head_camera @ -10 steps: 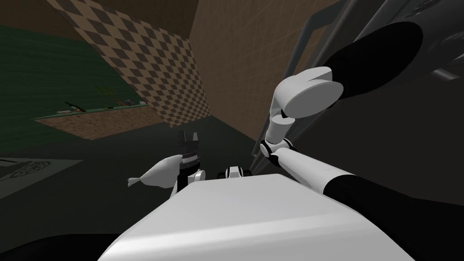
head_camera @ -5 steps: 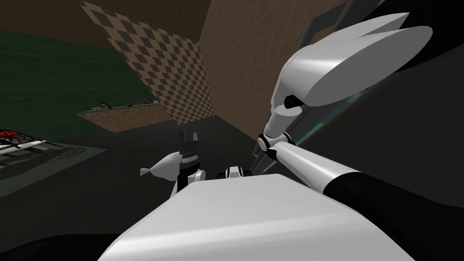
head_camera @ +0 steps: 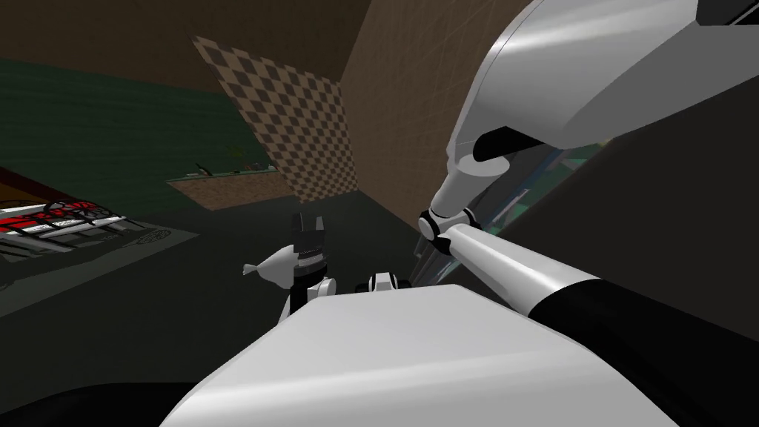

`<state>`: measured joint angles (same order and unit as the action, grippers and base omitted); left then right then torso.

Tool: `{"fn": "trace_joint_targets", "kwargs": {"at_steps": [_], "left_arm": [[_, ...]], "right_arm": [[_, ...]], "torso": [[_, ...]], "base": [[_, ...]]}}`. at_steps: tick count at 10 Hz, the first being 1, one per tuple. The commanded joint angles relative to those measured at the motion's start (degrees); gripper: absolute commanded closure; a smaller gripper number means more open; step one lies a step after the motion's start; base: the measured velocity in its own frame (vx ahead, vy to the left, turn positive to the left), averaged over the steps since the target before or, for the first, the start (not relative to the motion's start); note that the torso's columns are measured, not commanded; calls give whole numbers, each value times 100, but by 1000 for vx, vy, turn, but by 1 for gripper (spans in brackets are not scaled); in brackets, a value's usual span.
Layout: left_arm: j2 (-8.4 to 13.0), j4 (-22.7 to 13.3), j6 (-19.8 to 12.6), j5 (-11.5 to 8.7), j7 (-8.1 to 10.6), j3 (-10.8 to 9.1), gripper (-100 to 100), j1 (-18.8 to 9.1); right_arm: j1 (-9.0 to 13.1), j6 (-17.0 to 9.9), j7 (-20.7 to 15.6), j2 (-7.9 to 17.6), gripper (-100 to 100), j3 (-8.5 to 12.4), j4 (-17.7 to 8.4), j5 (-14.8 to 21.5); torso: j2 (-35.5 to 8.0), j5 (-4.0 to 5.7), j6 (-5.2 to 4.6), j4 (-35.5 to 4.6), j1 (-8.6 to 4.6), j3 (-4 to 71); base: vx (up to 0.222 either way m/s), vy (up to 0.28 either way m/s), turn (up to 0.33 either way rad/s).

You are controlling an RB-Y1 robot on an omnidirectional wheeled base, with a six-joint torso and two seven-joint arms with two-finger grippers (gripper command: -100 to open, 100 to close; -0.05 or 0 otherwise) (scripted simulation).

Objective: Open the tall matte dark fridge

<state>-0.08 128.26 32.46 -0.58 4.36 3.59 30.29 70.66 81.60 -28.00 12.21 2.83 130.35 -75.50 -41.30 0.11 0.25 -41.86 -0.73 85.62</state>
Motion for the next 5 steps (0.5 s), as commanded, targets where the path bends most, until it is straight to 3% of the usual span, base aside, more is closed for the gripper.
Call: {"fn": "trace_joint_targets", "kwargs": {"at_steps": [1, 2, 3, 4, 5], "left_arm": [[0, 0, 0, 0, 0, 0, 0, 0], [0, 0, 0, 0, 0, 0, 0, 0], [0, 0, 0, 0, 0, 0, 0, 0], [0, 0, 0, 0, 0, 0, 0, 1], [0, 0, 0, 0, 0, 0, 0, 0]], "right_arm": [[374, 103, -158, -70, -100, 10, -113, -279], [584, 214, -299, -132, -100, 38, -158, -453], [626, 214, -299, -132, -100, 38, -158, -475], [859, 320, -433, -200, -100, 65, -203, -655], [859, 320, -433, -200, -100, 65, -203, -655]], "torso": [[15, 1, 6, 5, -11, 16], [28, 2, 8, 14, -6, 23], [45, 2, 17, 21, -18, 44], [65, 7, 18, 31, -23, 58], [65, 10, 27, 36, -36, 64]], "base": [[4, -18, 94], [14, -22, 128], [30, -12, 102], [-26, -40, 146], [-29, -31, 100]]}}
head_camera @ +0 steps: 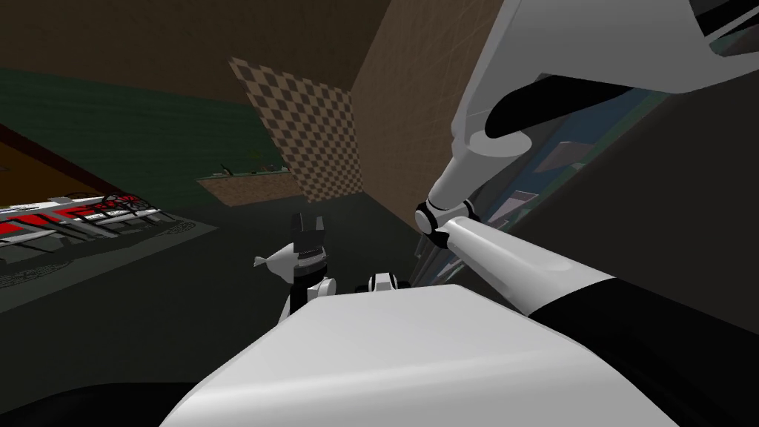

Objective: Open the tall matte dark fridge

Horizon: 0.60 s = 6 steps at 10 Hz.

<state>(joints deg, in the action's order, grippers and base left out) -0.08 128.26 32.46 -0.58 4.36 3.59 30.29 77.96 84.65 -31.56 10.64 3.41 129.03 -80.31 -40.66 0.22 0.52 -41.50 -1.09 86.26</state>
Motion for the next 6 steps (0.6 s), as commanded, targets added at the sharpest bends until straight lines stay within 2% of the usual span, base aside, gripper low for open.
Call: {"fn": "trace_joint_targets", "kwargs": {"at_steps": [1, 2, 3, 6], "left_arm": [[0, 0, 0, 0, 0, 0, 0, 1], [0, 0, 0, 0, 0, 0, 0, 1], [0, 0, 0, 0, 0, 0, 0, 1], [0, 0, 0, 0, 0, 0, 0, 1]], "right_arm": [[343, 118, -201, -120, -100, 33, -114, -334], [343, 118, -201, -120, -100, 33, -114, -339], [535, 219, -316, -205, -100, 57, -155, -487], [535, 219, -316, -205, -100, 57, -155, -487]], "torso": [[9, 3, -6, 1, 1, 3], [22, 3, -4, 5, -5, 16], [33, 7, 0, 14, -5, 23], [44, 13, -1, 20, -8, 28]], "base": [[11, -21, 109], [11, -13, 82], [-2, -25, 121], [-6, -5, 18]]}}
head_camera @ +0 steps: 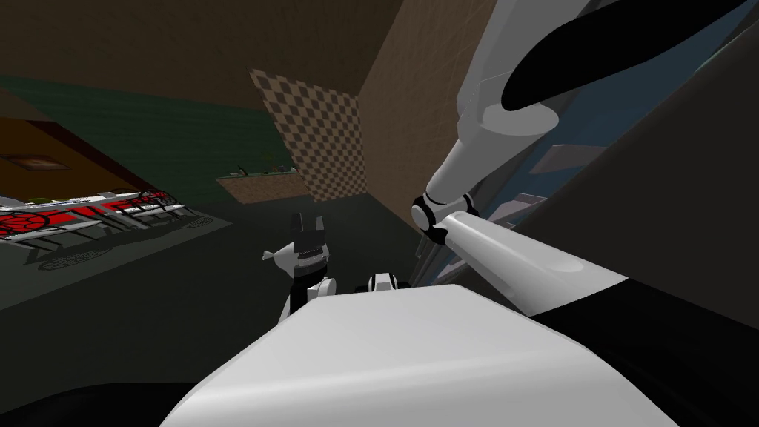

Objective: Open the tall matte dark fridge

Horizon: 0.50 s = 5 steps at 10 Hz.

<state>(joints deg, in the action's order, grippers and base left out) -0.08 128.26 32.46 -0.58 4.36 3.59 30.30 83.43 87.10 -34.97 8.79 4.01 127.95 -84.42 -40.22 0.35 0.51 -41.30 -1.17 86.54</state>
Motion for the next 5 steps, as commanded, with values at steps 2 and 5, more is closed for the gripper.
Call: {"fn": "trace_joint_targets", "kwargs": {"at_steps": [2, 5], "left_arm": [[0, 0, 0, 0, 0, 0, 0, 0], [0, 0, 0, 0, 0, 0, 0, 0]], "right_arm": [[-12, -26, 24, -20, -100, -3, -47, -77], [-12, -26, 24, -20, -100, -3, -47, -77]], "torso": [[1, 2, 3, 3, 3, -4], [0, 1, 3, 2, 4, -3]], "base": [[6, -1, 15], [1, 1, -5]]}}
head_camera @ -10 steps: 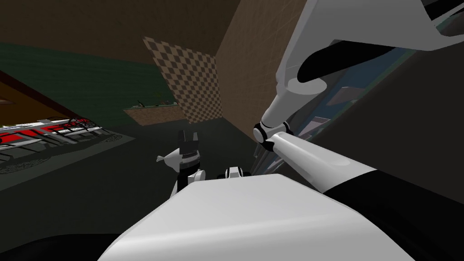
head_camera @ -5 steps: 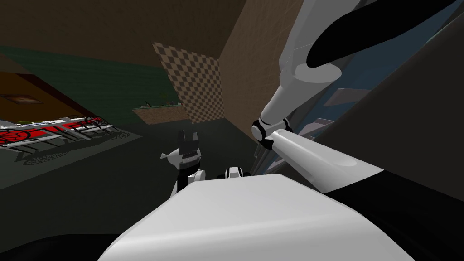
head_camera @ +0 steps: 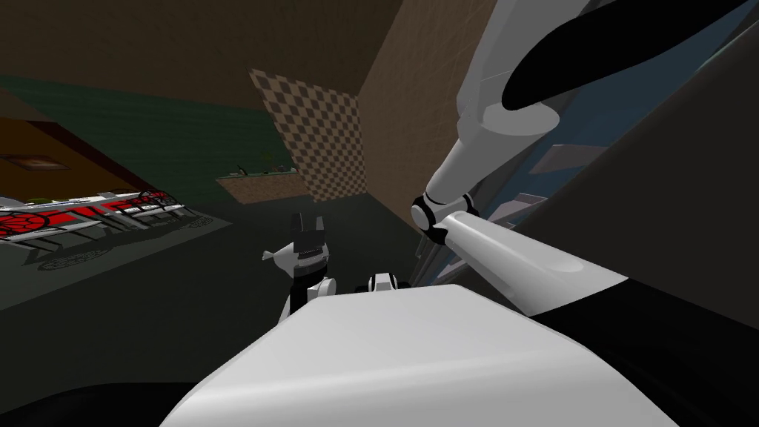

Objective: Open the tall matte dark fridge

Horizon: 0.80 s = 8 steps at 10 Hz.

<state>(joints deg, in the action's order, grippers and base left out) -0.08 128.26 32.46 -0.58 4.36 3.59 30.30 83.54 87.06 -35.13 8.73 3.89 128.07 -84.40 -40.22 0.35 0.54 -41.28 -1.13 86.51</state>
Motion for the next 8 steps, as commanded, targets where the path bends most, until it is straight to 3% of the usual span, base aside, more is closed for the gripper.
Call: {"fn": "trace_joint_targets", "kwargs": {"at_steps": [1, 5, 8], "left_arm": [[0, 0, 0, 0, 0, 0, 0, 0], [0, 0, 0, 0, 0, 0, 0, 0], [0, 0, 0, 0, 0, 0, 0, 0]], "right_arm": [[-23, -21, 40, -14, -100, 9, -59, -78], [278, 86, -150, -241, -100, 354, -339, -341], [374, 114, -203, -224, -100, 469, -456, -449]], "torso": [[-1, 1, 1, 0, -4, 0], [45, 4, 13, 25, 4, 27], [85, 23, 24, 48, -34, 68]], "base": [[-13, -7, 17], [5, 1, 126], [15, -17, 91]]}}
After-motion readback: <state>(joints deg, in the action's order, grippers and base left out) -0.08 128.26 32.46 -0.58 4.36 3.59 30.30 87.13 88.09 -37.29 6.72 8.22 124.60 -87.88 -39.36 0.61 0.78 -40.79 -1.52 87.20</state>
